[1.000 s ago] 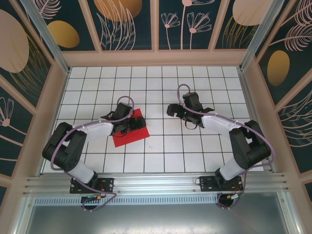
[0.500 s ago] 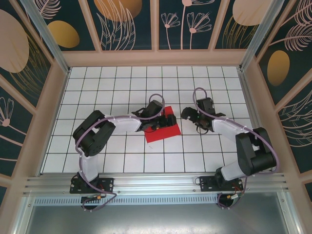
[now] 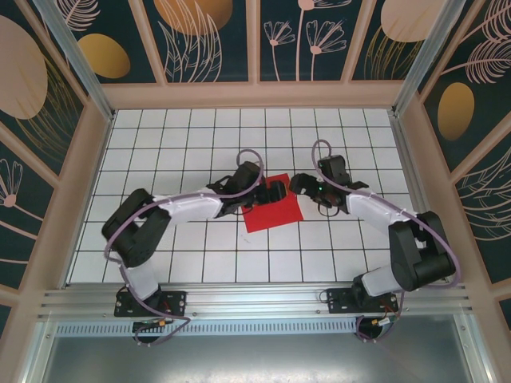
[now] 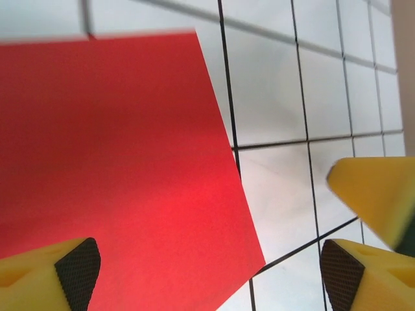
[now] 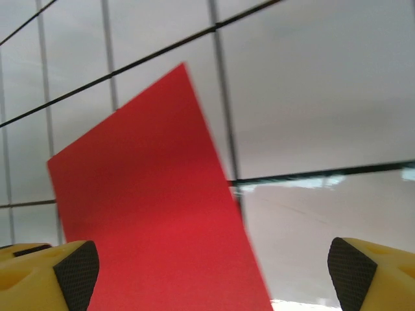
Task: Fold a paper plane with a square sheet of paper (pick it up from the middle)
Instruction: Move the square sheet of paper to the center of the table, then fold the square sheet of paper in half at the center of the table.
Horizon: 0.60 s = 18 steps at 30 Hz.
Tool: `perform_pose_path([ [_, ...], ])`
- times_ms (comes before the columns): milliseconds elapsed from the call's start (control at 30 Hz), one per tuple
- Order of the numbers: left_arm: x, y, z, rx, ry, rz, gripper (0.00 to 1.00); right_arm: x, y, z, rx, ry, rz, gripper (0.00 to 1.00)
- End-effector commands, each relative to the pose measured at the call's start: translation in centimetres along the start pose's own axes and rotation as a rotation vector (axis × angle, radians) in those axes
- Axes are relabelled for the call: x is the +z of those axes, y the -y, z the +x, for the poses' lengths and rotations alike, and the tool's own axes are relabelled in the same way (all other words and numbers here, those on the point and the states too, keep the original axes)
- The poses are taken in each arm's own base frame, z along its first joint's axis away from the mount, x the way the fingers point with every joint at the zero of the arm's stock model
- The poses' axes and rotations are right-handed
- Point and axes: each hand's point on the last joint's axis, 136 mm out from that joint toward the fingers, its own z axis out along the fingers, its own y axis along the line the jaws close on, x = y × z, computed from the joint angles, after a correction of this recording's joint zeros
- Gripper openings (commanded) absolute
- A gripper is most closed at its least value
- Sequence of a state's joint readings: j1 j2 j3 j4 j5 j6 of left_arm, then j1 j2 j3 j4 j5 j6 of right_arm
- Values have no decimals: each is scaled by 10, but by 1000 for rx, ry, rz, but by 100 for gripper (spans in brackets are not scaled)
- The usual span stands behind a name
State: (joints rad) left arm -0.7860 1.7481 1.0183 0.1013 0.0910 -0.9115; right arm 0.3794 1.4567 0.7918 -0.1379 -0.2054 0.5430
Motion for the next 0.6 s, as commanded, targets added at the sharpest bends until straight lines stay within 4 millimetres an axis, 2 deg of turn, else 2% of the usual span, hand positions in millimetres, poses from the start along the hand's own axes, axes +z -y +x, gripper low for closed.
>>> perform_pose_path([
  [0,-50,-42,-44,-81,209,-105,91,9,-39,0,-137,-58,-48,91],
  [100,-84,-84,-57,-148,302,-156,93,27,-60,10,-223,-119,-5,89],
  [167,-102,-107,-58,-163,342,-194,94,38,-69,18,-274,-152,24,87],
  [300,-123,-137,-53,-190,373,-251,96,64,-94,34,-356,-229,47,83],
  [400,-129,-148,-50,-220,387,-257,97,83,-107,44,-389,-268,65,82],
  [567,-135,-155,-50,-253,421,-260,98,107,-116,52,-419,-321,114,79],
])
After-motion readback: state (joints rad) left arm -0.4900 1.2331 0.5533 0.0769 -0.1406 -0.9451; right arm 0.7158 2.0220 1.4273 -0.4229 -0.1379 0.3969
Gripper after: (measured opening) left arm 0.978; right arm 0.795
